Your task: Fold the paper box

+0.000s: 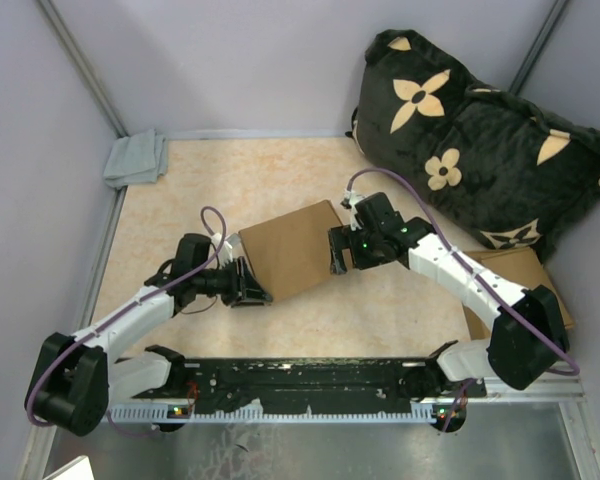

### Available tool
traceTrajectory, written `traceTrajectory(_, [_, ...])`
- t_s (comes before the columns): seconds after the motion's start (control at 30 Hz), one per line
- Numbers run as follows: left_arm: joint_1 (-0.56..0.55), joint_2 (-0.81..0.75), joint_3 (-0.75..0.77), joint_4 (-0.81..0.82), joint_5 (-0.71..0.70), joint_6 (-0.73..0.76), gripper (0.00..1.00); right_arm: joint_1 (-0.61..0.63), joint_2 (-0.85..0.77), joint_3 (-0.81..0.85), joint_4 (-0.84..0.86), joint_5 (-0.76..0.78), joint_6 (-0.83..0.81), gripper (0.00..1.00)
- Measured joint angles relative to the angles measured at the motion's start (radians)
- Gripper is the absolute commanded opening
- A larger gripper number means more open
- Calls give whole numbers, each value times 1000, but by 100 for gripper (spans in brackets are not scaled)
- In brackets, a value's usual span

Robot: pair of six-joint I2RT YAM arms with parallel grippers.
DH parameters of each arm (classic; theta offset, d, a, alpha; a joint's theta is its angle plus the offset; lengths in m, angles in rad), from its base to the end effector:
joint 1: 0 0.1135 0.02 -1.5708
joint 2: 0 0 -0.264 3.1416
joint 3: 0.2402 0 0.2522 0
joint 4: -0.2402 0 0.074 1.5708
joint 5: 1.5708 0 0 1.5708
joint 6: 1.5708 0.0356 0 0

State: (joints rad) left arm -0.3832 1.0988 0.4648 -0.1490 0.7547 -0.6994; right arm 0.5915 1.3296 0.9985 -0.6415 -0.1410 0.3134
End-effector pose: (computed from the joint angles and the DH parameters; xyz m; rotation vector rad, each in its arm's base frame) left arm 0.1798 -0.0988 0.1814 0.0131 2.5271 -1.3810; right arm 0.2210 0.1545 0.2567 -0.4189 2.5826 0.5187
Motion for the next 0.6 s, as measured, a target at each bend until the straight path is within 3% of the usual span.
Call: traceTrajectory(0.6, [6, 18, 9, -64, -31, 50, 43, 0, 30, 11, 5, -23, -7, 91])
